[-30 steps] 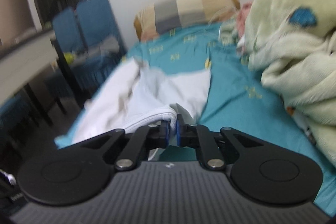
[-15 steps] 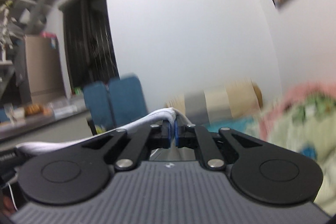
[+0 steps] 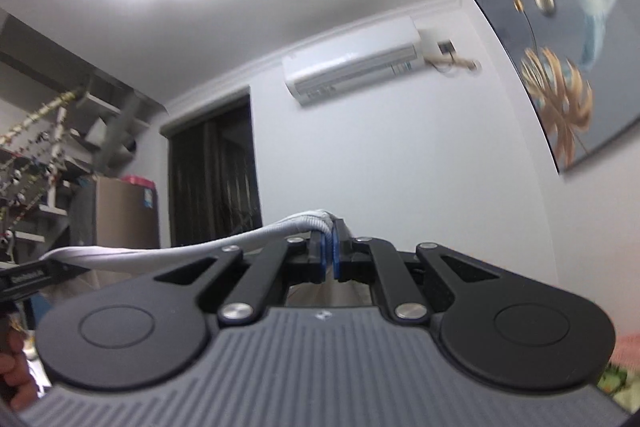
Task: Fold clothes
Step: 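Raise the held T-shirt high with both grippers to unfold it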
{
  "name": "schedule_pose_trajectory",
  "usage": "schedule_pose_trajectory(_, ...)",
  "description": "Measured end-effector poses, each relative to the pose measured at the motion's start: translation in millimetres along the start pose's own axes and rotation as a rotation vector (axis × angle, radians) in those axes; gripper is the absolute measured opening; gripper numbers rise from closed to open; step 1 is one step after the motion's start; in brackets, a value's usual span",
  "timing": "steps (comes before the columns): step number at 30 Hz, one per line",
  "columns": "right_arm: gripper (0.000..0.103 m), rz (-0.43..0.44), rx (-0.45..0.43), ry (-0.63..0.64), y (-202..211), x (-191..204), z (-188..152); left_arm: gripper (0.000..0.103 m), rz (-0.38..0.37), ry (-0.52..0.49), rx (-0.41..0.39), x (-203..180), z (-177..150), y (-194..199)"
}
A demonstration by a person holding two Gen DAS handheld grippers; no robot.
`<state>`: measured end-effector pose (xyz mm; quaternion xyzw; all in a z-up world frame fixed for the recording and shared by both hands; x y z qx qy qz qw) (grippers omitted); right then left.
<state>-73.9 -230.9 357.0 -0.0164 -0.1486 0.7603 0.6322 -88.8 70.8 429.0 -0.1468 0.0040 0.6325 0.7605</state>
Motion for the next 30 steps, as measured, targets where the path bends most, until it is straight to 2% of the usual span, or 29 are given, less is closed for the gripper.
schedule_pose_trajectory(3,0.006,0.015,-0.017,0.022,18.1,13.8,34.6,0.005,-0.020,0.014,0.012,-1.2,27.2,12.1)
schedule_pose_trajectory(7,0.006,0.012,0.018,0.043,12.6,16.6,49.8,0.006,-0.023,0.033,0.087,10.4,19.4,-14.4)
schedule_pose_trajectory(10,0.007,-0.010,0.093,0.038,-22.0,3.9,30.3,0.006,-0.024,0.049,0.145,20.6,8.4,-38.7)
schedule_pose_trajectory(12,0.007,-0.041,0.142,0.051,-54.2,-5.5,2.5,0.006,-0.008,0.056,0.190,33.7,-23.9,-76.2)
schedule_pose_trajectory(17,0.007,-0.125,0.276,0.057,-148.4,-43.8,-86.7,0.006,0.029,0.088,0.317,69.3,-124.6,-188.2)
schedule_pose_trajectory(21,0.007,-0.176,0.376,0.036,-232.4,-89.2,-177.1,0.006,0.065,0.094,0.415,100.3,-228.1,-288.4)
schedule_pose_trajectory(27,0.007,-0.252,0.523,0.011,-353.3,-165.6,-359.8,0.006,0.118,0.070,0.561,155.4,-432.0,-417.4)
schedule_pose_trajectory(30,0.007,-0.268,0.603,-0.001,-401.3,-201.9,-457.5,0.006,0.147,0.055,0.676,182.6,-537.8,-468.2)
Point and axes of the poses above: each gripper's, at about its wrist camera, not at the fingertips, and y roughly against the way its jaws point, x to its left, z to its top, the point moved 4 cm from there along -y, roughly the way its jaws point, and after that the axes turned 7 degrees about x, right-handed, at the moved point
